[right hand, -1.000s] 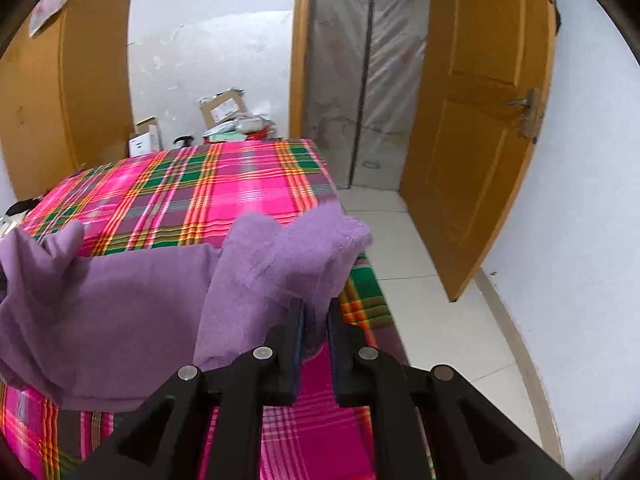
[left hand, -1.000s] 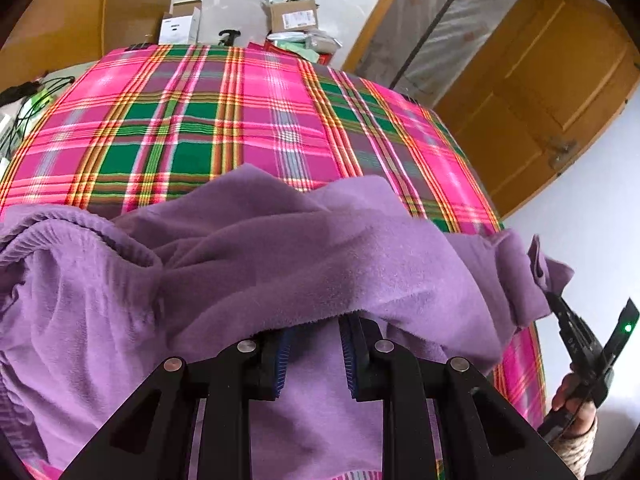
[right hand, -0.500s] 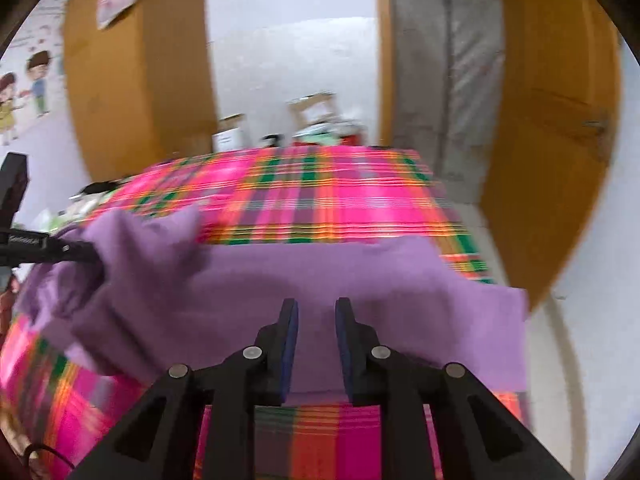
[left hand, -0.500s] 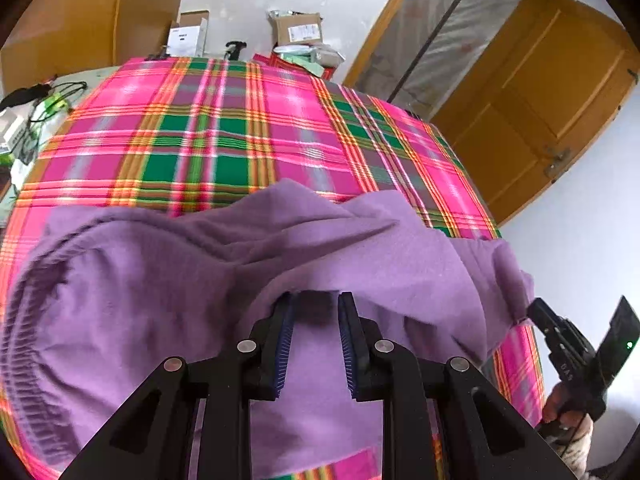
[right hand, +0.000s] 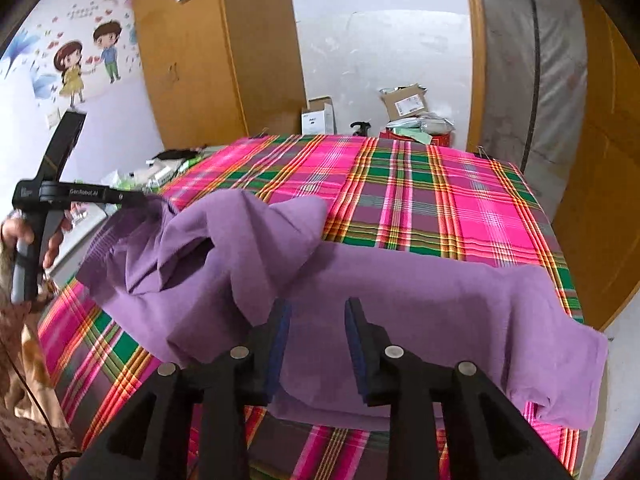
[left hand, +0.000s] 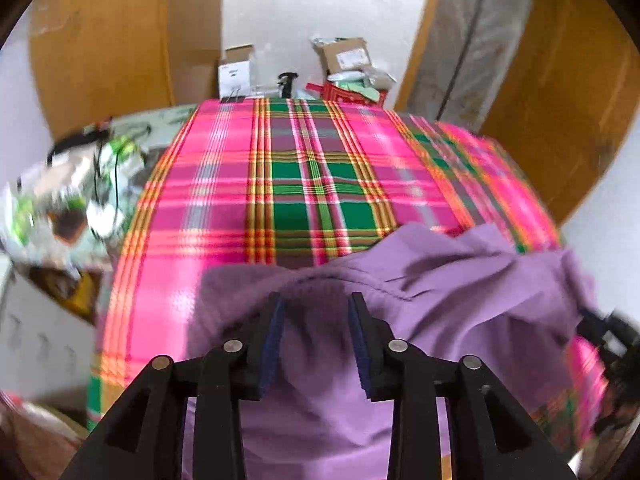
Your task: Fold clothes
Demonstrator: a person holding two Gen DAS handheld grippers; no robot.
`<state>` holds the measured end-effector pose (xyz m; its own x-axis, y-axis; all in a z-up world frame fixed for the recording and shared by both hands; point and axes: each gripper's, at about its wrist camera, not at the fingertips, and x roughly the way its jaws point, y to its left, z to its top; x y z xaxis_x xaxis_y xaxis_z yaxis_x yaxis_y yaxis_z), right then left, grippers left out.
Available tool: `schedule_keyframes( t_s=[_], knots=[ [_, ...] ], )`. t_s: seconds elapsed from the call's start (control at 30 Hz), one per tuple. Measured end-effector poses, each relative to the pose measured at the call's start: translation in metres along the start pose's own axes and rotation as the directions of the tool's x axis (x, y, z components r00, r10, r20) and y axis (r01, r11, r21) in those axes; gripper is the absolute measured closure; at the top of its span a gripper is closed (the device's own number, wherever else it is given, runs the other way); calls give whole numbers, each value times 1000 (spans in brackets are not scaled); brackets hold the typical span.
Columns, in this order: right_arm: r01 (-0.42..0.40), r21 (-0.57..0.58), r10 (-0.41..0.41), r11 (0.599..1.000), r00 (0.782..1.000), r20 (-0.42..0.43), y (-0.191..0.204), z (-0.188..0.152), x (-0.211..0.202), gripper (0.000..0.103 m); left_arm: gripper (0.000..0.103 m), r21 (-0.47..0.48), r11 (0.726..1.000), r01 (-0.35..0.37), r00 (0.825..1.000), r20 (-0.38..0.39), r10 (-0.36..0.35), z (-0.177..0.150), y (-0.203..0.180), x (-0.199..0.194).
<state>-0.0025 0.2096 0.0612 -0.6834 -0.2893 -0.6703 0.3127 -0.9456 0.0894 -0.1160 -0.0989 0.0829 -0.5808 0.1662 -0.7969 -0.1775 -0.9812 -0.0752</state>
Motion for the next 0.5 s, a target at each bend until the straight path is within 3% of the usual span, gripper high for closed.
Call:
schedule_keyframes(
  t_s=[0.1,0.5],
  knots=[
    [-15,-11,15,1000,1000,-19,2,3,9,71,69,80,996,-35,999,-1,36,5,2,4],
    [-50,-21,49,999,997,-56,13,13,25,70,67,279,960,0,996,-83,25,2,0,28]
  ],
)
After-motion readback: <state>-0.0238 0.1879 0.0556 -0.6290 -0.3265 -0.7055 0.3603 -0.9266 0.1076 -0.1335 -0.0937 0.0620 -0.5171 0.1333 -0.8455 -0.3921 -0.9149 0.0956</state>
